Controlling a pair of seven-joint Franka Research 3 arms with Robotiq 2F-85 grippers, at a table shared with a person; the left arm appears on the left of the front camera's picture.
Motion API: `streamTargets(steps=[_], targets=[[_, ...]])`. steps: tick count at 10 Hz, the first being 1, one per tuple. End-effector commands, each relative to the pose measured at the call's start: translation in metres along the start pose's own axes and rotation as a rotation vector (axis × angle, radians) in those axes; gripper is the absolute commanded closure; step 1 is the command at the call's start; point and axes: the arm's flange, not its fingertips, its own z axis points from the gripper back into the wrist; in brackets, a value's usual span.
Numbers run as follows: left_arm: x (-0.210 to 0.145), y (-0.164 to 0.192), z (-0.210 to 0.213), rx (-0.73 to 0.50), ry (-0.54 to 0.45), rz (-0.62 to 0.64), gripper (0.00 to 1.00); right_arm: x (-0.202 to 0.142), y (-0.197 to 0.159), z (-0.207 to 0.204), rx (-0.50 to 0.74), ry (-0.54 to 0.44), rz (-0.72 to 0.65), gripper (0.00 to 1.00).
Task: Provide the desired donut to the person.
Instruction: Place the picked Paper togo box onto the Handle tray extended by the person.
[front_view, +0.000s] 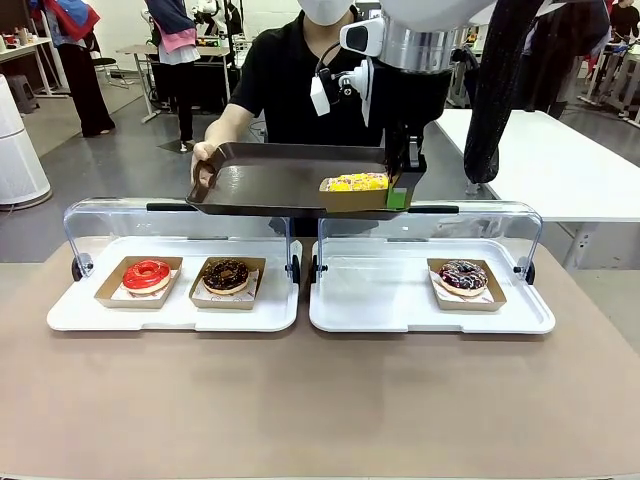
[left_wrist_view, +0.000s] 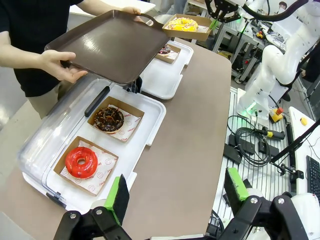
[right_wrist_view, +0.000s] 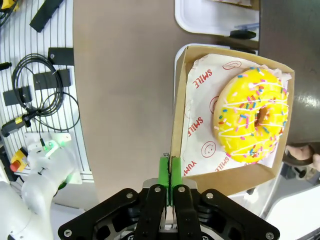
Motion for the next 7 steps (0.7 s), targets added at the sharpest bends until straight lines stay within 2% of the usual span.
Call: streamTargets(steps=[1, 4, 7], targets=[[0.001, -0.001, 0.003, -0.005, -0.005, -0.004, 0.0, 0.0, 0.0, 0.0, 0.0, 0.0, 0.0, 0.98], [0.001, -0.001, 0.003, -0.005, -0.005, -0.004, 0.0, 0.027, -0.027, 0.037, -0.056, -0.004, -0.032, 0.98], [0.001, -0.001, 0.003, -0.005, -0.005, -0.004, 0.0, 0.061, -0.064, 0.055, -0.057, -0.016, -0.025, 0.98]])
